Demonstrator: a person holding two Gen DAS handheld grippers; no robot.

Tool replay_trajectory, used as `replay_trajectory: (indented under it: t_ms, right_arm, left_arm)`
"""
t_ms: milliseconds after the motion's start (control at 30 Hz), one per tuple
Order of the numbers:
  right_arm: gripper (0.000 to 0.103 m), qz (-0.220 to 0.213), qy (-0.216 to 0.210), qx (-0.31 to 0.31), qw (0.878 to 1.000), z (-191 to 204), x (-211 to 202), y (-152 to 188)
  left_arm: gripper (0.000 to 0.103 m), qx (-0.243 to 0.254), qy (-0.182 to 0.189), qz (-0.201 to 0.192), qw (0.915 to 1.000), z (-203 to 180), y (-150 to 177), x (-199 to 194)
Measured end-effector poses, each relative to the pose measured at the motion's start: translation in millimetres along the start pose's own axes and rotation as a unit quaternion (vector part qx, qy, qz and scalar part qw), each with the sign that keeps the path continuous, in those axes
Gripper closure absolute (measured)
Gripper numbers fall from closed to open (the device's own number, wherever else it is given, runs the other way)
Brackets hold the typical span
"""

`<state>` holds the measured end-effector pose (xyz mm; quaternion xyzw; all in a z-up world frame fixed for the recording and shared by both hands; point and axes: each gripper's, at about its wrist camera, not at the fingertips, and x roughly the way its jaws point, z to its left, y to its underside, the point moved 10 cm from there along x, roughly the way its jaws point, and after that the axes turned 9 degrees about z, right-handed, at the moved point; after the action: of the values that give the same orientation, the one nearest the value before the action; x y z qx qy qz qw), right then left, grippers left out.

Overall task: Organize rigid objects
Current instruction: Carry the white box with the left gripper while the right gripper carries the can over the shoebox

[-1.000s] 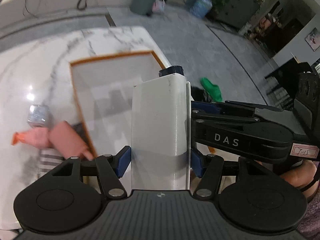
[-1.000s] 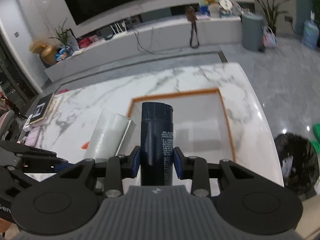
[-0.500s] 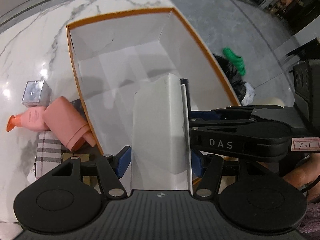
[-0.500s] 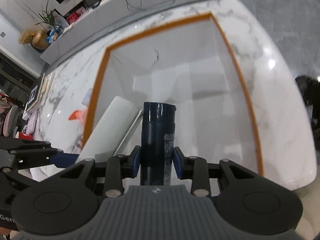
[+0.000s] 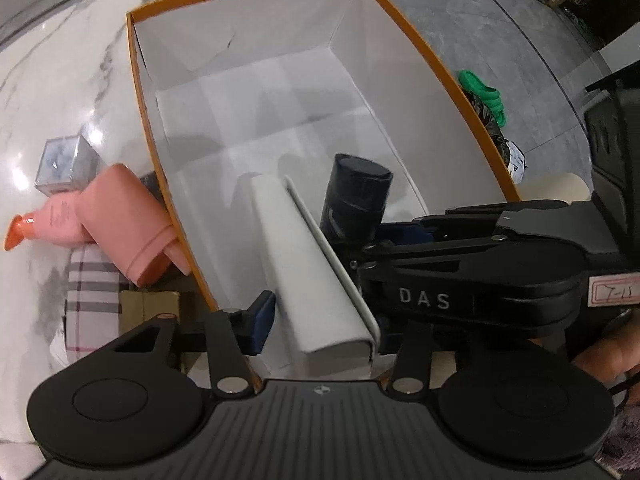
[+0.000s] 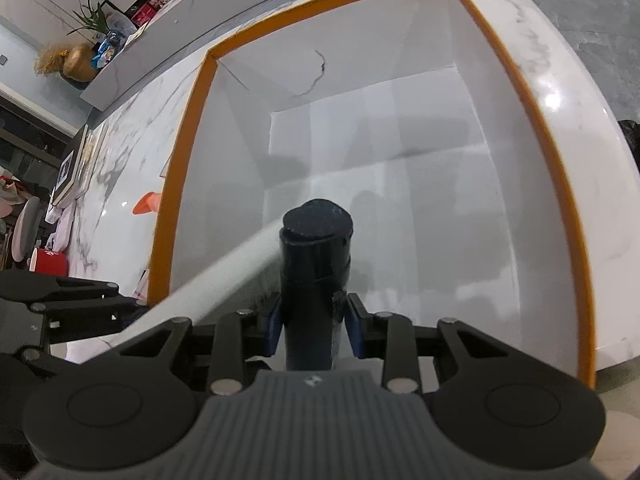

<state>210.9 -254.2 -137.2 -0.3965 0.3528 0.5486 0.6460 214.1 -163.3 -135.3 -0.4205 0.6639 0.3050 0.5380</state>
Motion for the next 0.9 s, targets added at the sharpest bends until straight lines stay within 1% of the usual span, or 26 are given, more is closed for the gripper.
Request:
replay_trajectory:
  t_ms: [100, 167, 200, 367, 500, 600, 700, 800, 833, 900]
  right_arm:
    - [0.070, -0.004, 0.006, -0.002, 1.000, 2, 0, -3]
    - [0.071, -0.005, 0.007, 0.000, 1.000, 0, -1, -5]
    - [0.071, -0.005, 0.007, 0.002, 1.000, 0, -2, -6]
    - [0.071, -0.011, 0.005, 0.011, 1.000, -2, -6, -15]
    - [0.071, -0.014, 0.003, 0.024, 1.000, -5, -7, -18]
    - [0.071, -0.015, 0.007, 0.030, 0.999, -9, -10, -18]
    - [0.071, -0.015, 0.007, 0.040, 0.999, -15, -12, -18]
    - [0.071, -0.015, 0.009, 0.048, 0.999, -19, -13, -19]
    - [0.071, -0.015, 0.009, 0.048, 0.999, -20, -14, -18]
    - [0.070, -0.014, 0.009, 0.046, 0.999, -19, -14, -18]
  left_arm:
    - [0.056, 0.003, -0.003, -0.020, 0.9998, 3, 1, -2]
    - [0.066, 0.006, -0.017, -0.031, 0.9993, 5, -1, -5]
    - [0.067, 0.008, -0.027, -0.037, 0.9989, 7, -2, -6]
    - [0.068, 0.007, -0.032, -0.059, 0.9977, 11, -12, -7]
    - [0.068, 0.020, -0.050, -0.086, 0.9949, 12, -17, -9]
    - [0.068, 0.022, -0.052, -0.110, 0.9923, 12, -19, -12]
    - [0.069, 0.014, -0.042, -0.127, 0.9909, 10, -18, -17]
    - [0.069, 0.007, -0.042, -0.152, 0.9875, 16, -20, -26]
    - [0.069, -0.001, -0.037, -0.154, 0.9873, 19, -19, -28]
    - [0.069, -0.010, -0.023, -0.141, 0.9896, 22, -18, -27]
